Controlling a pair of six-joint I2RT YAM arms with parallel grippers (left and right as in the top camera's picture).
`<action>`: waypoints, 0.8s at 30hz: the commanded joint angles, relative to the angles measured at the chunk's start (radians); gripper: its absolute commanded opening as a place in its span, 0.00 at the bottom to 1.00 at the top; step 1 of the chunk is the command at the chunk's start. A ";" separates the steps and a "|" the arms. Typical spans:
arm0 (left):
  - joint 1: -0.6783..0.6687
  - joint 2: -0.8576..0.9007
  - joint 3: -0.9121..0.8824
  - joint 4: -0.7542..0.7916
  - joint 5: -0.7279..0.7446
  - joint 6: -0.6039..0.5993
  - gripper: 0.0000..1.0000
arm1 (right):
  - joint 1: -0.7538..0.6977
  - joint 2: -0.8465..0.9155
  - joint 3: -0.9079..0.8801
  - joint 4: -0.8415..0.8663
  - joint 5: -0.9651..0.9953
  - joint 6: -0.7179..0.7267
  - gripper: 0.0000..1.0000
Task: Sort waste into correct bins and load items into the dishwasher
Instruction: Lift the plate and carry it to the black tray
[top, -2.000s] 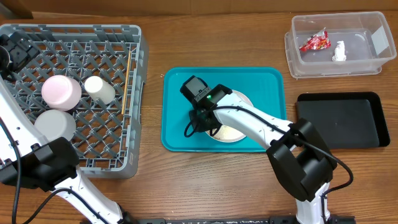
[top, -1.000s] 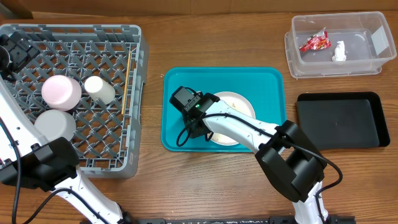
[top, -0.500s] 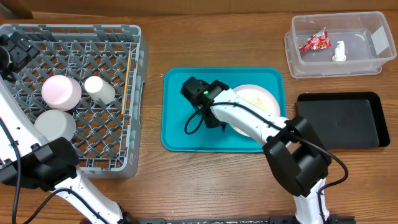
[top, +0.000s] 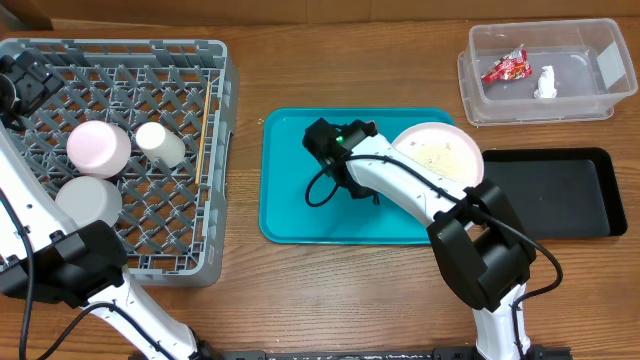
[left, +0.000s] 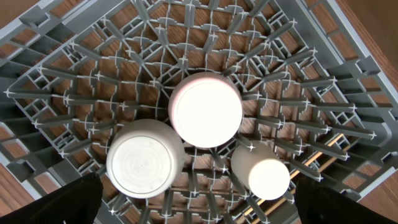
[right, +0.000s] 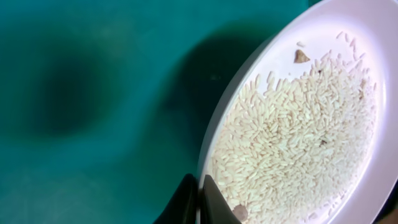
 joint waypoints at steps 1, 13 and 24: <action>-0.003 0.008 0.002 0.000 -0.016 -0.011 1.00 | -0.026 -0.005 0.080 -0.030 0.084 0.068 0.04; -0.003 0.008 0.002 0.000 -0.016 -0.011 1.00 | -0.300 -0.016 0.256 -0.105 -0.109 0.150 0.04; -0.003 0.008 0.002 0.000 -0.016 -0.011 1.00 | -0.578 -0.101 0.267 -0.088 -0.249 0.149 0.04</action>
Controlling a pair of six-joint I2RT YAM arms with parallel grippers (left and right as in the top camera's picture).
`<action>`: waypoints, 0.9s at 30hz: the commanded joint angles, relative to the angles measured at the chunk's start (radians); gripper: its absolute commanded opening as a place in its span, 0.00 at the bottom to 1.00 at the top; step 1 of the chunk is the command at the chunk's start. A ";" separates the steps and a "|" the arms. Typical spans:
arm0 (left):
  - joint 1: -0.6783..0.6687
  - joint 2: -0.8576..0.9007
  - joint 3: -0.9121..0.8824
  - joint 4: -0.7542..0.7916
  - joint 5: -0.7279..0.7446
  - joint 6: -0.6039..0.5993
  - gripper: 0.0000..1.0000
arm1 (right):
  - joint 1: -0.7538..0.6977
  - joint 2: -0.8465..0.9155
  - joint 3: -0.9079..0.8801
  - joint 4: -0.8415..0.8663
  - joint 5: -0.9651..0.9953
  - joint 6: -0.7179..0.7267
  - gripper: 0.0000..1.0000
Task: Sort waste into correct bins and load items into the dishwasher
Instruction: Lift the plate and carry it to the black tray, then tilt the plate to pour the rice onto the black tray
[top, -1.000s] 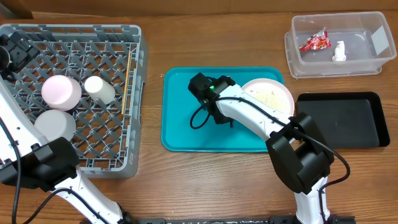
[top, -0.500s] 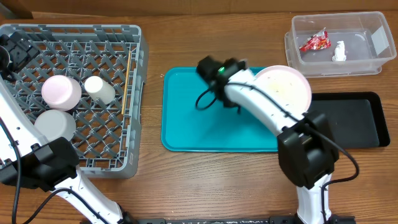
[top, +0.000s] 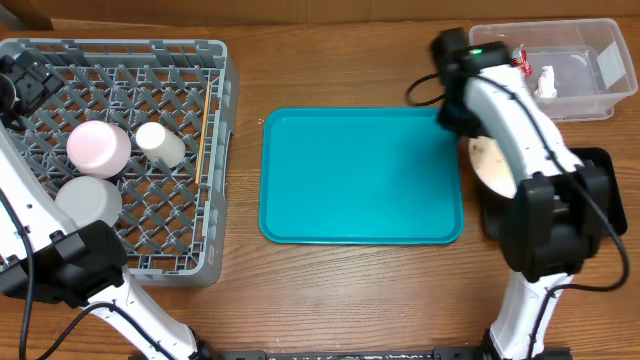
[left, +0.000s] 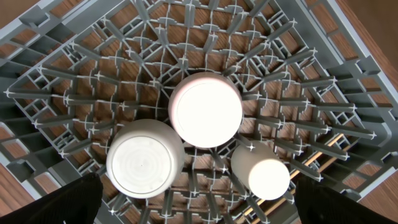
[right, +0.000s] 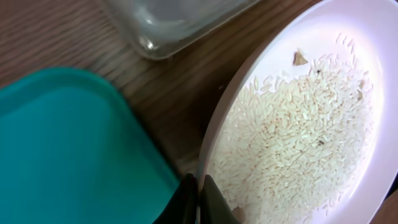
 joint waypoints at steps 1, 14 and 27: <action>-0.003 0.008 0.002 0.000 -0.016 -0.011 1.00 | -0.067 -0.073 0.030 0.012 -0.079 0.007 0.04; -0.003 0.008 0.002 0.000 -0.016 -0.011 1.00 | -0.372 -0.075 0.030 0.064 -0.535 -0.050 0.04; -0.003 0.008 0.002 0.000 -0.016 -0.011 1.00 | -0.596 -0.105 0.030 0.082 -0.941 -0.139 0.04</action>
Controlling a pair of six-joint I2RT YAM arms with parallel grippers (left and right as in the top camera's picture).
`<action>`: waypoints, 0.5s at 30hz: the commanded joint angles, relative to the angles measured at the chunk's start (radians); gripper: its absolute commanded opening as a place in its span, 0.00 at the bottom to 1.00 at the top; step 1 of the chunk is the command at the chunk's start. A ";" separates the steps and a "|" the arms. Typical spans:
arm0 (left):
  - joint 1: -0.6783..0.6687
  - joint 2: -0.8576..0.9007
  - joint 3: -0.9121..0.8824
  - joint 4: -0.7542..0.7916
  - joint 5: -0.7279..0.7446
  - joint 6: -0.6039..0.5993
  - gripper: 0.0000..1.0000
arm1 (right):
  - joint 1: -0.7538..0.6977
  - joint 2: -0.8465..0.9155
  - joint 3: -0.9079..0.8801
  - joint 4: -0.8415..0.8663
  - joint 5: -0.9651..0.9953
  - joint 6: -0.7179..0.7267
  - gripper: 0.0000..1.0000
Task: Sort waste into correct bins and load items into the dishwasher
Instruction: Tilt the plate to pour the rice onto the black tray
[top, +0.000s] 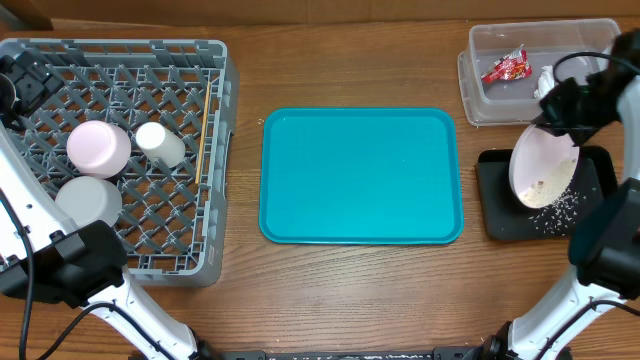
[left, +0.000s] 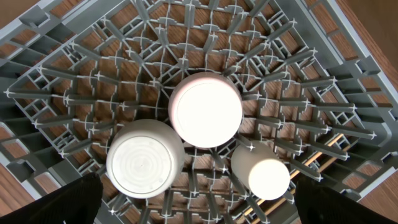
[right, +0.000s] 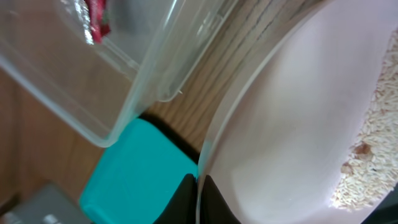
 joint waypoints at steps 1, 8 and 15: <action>-0.003 0.008 0.002 0.000 -0.016 -0.011 1.00 | -0.055 -0.064 0.028 0.006 -0.179 -0.053 0.04; -0.003 0.008 0.002 0.000 -0.016 -0.011 1.00 | -0.182 -0.064 0.028 -0.029 -0.406 -0.056 0.04; -0.003 0.008 0.002 0.000 -0.016 -0.011 1.00 | -0.261 -0.064 0.028 -0.115 -0.492 -0.097 0.04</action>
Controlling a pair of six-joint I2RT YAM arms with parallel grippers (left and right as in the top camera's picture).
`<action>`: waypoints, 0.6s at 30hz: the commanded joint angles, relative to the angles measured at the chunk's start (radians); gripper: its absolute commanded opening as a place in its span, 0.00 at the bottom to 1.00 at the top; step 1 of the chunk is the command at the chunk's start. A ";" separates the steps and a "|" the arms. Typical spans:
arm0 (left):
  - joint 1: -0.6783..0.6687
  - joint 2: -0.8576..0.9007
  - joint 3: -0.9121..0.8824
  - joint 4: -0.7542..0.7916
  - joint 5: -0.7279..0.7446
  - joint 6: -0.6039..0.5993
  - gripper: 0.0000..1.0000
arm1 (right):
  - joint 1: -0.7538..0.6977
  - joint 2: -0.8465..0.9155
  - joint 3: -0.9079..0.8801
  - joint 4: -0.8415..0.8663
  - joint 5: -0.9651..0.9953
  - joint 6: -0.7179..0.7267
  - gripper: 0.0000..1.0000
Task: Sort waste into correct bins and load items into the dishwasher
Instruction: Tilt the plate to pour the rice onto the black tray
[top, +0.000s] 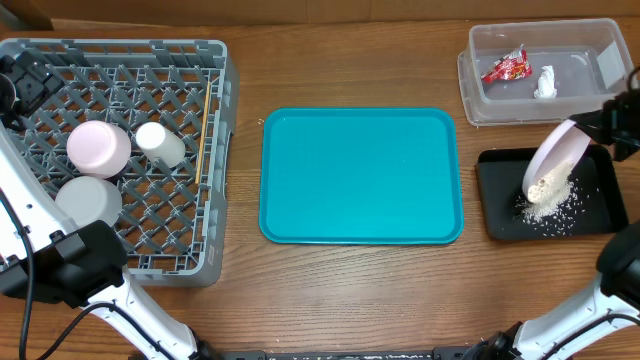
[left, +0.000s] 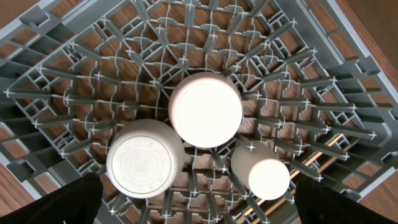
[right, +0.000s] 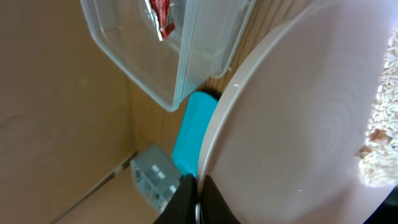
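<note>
My right gripper (right: 198, 194) is shut on the rim of a white plate (top: 552, 162), tipped steeply over the black bin (top: 600, 222). Rice (top: 543, 203) lies in a heap on the bin floor below the plate's lower edge, and some still clings to the plate (right: 348, 124) at its low side. The grey dishwasher rack (top: 215, 120) holds a pink bowl (top: 97, 146), a grey bowl (top: 88, 201) and a white cup (top: 160, 143). My left gripper (left: 198, 205) hangs open above the rack, nothing between its fingers (left: 65, 200).
A teal tray (top: 360, 177) lies mid-table. A clear bin (top: 540, 68) at the back right holds a red wrapper (top: 503, 66) and a white scrap (top: 545, 82). A wooden chopstick (top: 206, 120) lies in the rack.
The plate has tilted steeper and shifted right over the black bin. More rice has dropped into a heap in the bin. The left arm has not moved.
My right gripper first held the rice-filled plate level over the teal tray. Then it was past the tray's right edge near the clear bin. After that it was tipped over the black bin with rice spilling, and now it is steeper with a larger heap.
</note>
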 joint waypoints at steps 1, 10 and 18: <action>-0.003 0.008 0.002 0.000 -0.017 -0.011 1.00 | -0.023 -0.046 0.028 -0.021 -0.082 -0.038 0.04; -0.003 0.008 0.002 0.000 -0.016 -0.011 1.00 | -0.092 -0.045 0.027 -0.058 -0.198 -0.117 0.04; -0.003 0.008 0.002 0.000 -0.016 -0.011 1.00 | -0.169 -0.045 0.027 -0.057 -0.208 -0.148 0.04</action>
